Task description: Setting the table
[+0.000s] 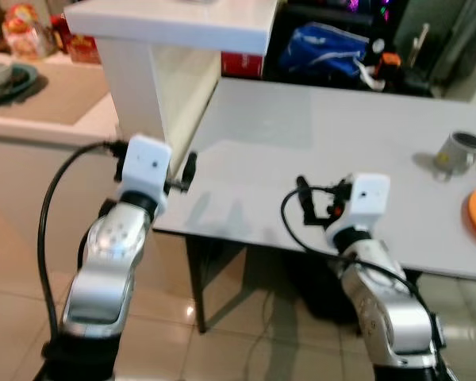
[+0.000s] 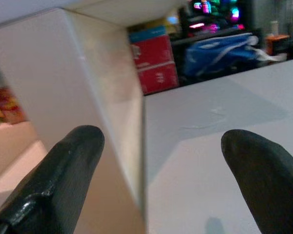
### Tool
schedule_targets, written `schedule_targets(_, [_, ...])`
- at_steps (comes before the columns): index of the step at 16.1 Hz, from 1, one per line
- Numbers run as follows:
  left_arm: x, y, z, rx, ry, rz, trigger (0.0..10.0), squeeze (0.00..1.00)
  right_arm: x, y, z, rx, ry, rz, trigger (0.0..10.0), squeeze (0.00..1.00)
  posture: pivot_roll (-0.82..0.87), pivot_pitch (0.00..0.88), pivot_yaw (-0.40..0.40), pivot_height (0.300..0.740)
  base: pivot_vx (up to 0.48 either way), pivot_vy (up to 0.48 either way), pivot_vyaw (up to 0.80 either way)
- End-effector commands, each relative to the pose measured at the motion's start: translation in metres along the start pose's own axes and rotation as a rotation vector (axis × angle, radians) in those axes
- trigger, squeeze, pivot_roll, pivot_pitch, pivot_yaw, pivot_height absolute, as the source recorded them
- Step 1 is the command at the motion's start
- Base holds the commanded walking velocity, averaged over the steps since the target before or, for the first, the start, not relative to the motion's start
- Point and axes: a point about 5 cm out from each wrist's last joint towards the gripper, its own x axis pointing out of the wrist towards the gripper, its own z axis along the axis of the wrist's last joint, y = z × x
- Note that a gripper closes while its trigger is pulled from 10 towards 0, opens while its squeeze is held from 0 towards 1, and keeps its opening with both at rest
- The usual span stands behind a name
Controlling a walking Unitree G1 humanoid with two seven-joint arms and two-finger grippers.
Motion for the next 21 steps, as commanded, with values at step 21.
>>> schedule_targets(21, [-0.016, 0.012, -0.024, -0.065, 0.066, 0.126, 10.0, 0.0, 0.018, 0.001, 0.025, -0.062, -0.148, 0.039, 10.0, 0.0, 0.13, 0.0, -0.043, 0.74, 0.0, 0.48, -0.06])
